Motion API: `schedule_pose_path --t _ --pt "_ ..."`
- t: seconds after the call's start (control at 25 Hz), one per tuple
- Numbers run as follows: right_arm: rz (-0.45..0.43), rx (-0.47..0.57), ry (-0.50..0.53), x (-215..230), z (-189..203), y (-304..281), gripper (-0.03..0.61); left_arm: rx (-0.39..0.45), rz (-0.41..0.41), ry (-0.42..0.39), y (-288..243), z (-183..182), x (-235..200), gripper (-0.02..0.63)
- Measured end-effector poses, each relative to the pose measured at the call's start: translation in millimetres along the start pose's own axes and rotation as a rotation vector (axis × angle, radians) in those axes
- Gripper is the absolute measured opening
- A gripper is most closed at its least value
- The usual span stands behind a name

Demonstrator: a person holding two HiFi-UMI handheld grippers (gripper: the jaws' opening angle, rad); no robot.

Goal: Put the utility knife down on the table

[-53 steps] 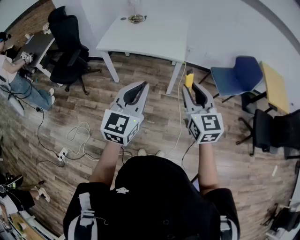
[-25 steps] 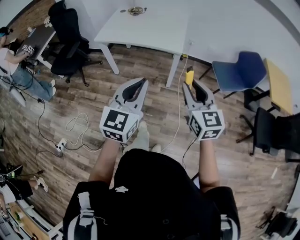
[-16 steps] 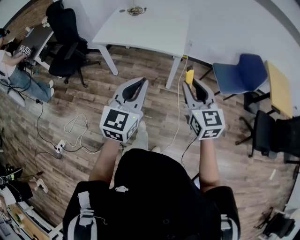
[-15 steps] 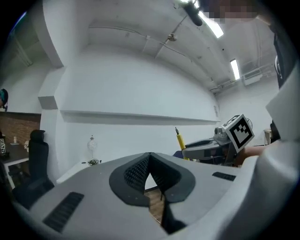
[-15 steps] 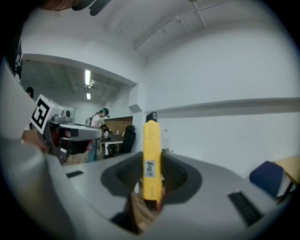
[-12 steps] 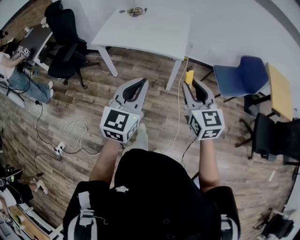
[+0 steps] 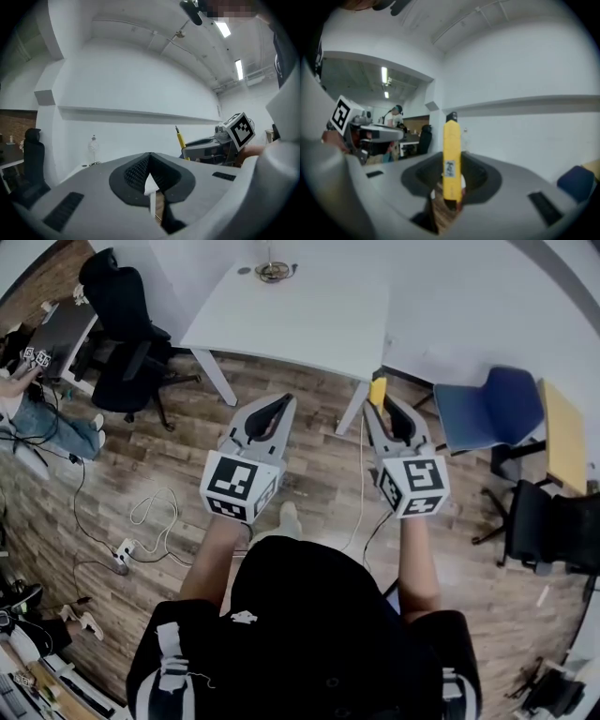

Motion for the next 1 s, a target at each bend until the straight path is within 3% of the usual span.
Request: schedule_pose_path --t 0.56,1.0 --pt "0.017 -0.001 0.010 -28.0 -22.0 -98.2 0.136 0.027 0.002 0.025 -15.8 -0.8 -107.7 0.015" --pt "0.017 -0.034 0.026 -41.1 -20.8 -121.7 0.136 0.028 0.019 0.032 -19.4 3.0 -134.1 0.015"
Point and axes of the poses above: the fingertips, and each gripper's own axes: y backward along the fingers, x to its right, z out of its underside, the point moved 6 cm from there along y, backward along the fingers, and after that the axes turned 11 degrees about z, right-handed, at the moved point
